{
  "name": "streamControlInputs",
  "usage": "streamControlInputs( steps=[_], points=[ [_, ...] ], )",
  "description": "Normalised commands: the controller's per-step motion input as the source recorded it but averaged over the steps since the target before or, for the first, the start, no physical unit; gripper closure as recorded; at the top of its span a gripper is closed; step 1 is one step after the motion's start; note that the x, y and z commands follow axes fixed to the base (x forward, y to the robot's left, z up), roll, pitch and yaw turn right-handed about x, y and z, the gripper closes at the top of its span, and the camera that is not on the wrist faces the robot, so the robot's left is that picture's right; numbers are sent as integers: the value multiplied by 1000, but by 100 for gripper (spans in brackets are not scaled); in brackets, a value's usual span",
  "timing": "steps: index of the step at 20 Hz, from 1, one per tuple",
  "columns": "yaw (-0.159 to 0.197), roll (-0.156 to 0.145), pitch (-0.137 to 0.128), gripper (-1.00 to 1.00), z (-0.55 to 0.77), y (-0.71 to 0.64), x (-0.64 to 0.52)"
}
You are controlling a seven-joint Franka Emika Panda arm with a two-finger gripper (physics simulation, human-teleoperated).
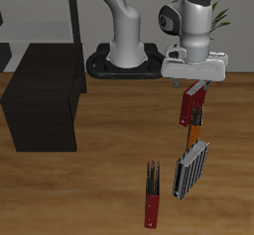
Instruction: Place the left red book in the top region of the shelf
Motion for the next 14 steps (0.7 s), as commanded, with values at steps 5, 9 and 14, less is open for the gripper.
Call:
streamControlInputs(
  steps=[5, 9, 14],
  points=[
    [7, -11, 46, -100, -355, 27, 84],
    [-20, 4, 56, -100, -267, 1, 94],
    [-56, 94, 115, 100, -388, 34, 102]
  ],
)
